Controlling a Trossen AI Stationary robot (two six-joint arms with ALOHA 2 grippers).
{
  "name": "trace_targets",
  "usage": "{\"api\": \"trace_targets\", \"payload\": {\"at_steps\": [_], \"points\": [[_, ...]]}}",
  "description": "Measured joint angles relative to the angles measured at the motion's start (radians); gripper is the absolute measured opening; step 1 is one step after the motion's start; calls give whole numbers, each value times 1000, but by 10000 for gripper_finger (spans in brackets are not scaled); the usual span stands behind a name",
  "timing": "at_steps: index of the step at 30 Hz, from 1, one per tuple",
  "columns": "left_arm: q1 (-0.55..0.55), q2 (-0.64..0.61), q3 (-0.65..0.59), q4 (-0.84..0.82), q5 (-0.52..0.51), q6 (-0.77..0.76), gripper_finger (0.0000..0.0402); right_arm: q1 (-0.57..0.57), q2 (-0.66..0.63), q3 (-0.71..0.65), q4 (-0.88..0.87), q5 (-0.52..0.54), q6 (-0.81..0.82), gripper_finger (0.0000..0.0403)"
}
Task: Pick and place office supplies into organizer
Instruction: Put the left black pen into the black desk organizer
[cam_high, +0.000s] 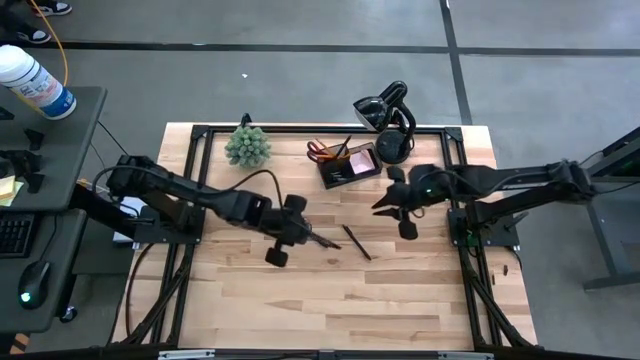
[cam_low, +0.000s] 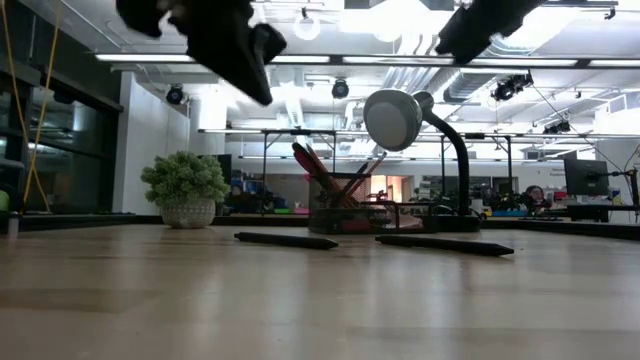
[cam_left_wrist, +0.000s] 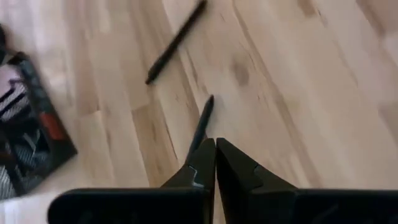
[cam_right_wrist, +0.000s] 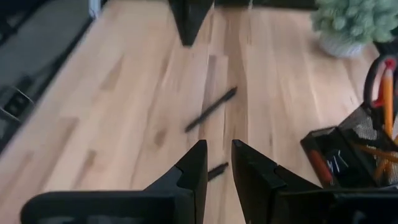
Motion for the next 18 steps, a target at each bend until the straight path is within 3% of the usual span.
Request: {"api": "trace_targets", "payload": {"at_steps": [6,10,18], "points": [[100,0,-92,24,159,205,2,0,71,0,23,42,76,67],[170,-7,-199,131,267,293,2,1,73,0,36,80,223,67],[266,-52,-355,353,389,461,1,1,73,0,34,102,296,67]]}}
